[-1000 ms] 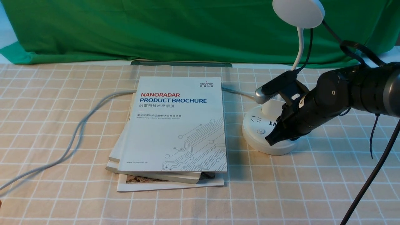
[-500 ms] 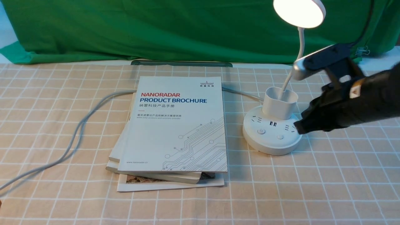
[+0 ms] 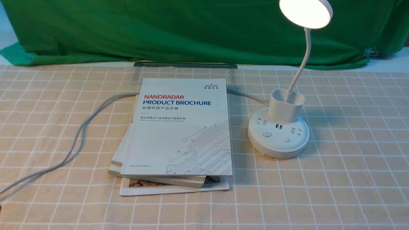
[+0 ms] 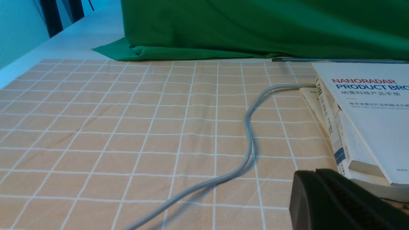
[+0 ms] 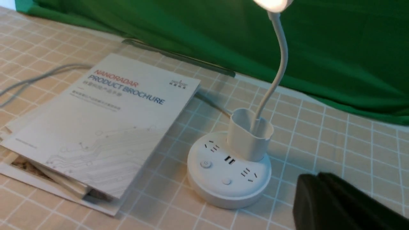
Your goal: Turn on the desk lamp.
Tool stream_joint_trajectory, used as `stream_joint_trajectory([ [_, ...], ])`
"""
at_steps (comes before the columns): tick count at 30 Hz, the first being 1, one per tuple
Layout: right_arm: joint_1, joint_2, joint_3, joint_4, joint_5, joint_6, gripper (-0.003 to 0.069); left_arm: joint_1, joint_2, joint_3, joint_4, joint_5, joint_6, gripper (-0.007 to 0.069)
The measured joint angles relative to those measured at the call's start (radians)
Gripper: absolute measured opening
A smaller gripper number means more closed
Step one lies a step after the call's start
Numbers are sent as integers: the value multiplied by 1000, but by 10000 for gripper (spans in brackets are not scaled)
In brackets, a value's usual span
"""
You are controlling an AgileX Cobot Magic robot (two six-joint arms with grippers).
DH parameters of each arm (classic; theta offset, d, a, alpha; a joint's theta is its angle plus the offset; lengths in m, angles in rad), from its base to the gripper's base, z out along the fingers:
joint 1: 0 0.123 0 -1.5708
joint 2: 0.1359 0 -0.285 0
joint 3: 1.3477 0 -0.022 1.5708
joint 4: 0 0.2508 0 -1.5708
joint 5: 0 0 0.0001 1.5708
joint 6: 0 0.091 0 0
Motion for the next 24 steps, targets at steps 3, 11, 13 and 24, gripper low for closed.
stream_joint_trajectory([
  [3, 0, -79, 60, -2, -65, -30, 41, 0, 0, 0, 0, 0, 0, 21],
  [11, 0, -242, 241, -2, -227, -81, 57, 0, 0, 0, 0, 0, 0, 21],
  [13, 0, -279, 295, -2, -295, -86, 61, 0, 0, 0, 0, 0, 0, 21],
  [24, -270, -492, 652, -20, -516, 23, 98, 0, 0, 0, 0, 0, 0, 21],
])
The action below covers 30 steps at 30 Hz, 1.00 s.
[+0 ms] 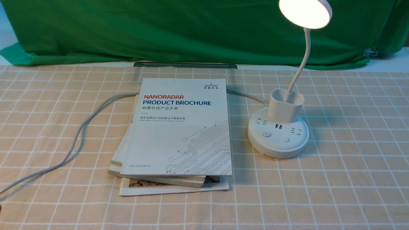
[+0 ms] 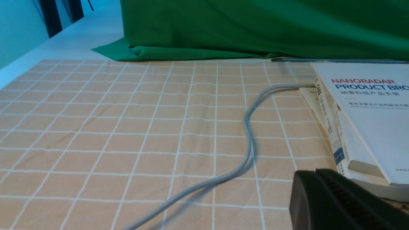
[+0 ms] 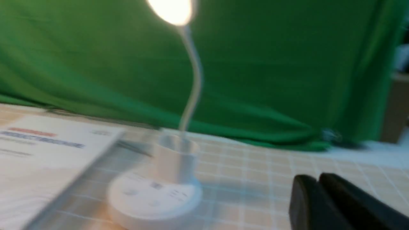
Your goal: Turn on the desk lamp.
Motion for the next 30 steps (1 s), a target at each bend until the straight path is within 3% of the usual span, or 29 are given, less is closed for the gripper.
stream_joint_trajectory([
  [3, -96, -51, 41, -42, 24, 77, 106, 0, 0, 0, 0, 0, 0, 21],
  [6, -130, -106, 45, -62, 111, 107, 113, 0, 0, 0, 0, 1, 0, 21],
  [13, -80, -113, 49, -77, 235, 162, 129, 0, 0, 0, 0, 0, 0, 21],
  [30, -79, -113, 49, -79, 256, 172, 167, 0, 0, 0, 0, 0, 0, 21],
])
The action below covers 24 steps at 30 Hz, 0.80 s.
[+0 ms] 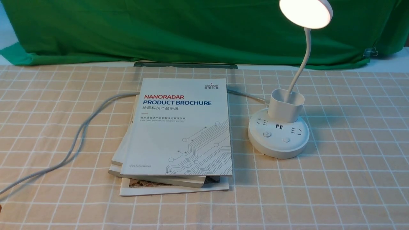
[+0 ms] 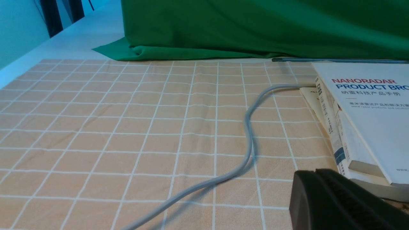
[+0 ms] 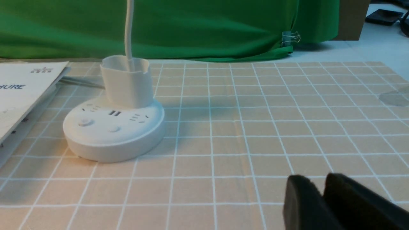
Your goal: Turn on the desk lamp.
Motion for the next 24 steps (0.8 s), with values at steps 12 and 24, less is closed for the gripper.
stream_joint_trajectory([
  [12, 0, 0, 0, 0, 0, 1, 201, 0, 0, 0, 0, 0, 0, 21],
  [24, 0, 0, 0, 0, 0, 1, 222, 0, 0, 0, 0, 0, 0, 21],
])
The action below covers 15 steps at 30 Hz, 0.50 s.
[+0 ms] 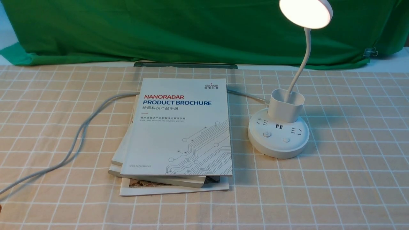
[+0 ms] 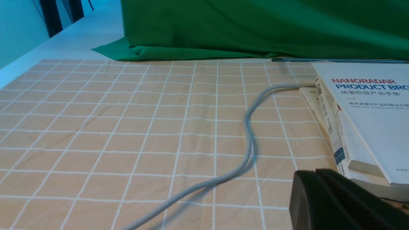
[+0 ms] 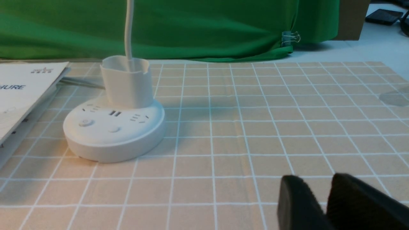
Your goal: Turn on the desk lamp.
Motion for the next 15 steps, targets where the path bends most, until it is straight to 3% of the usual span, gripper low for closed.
stream_joint_trajectory([
  [15, 0, 0, 0, 0, 0, 0, 237, 0, 0, 0, 0, 0, 0, 21],
])
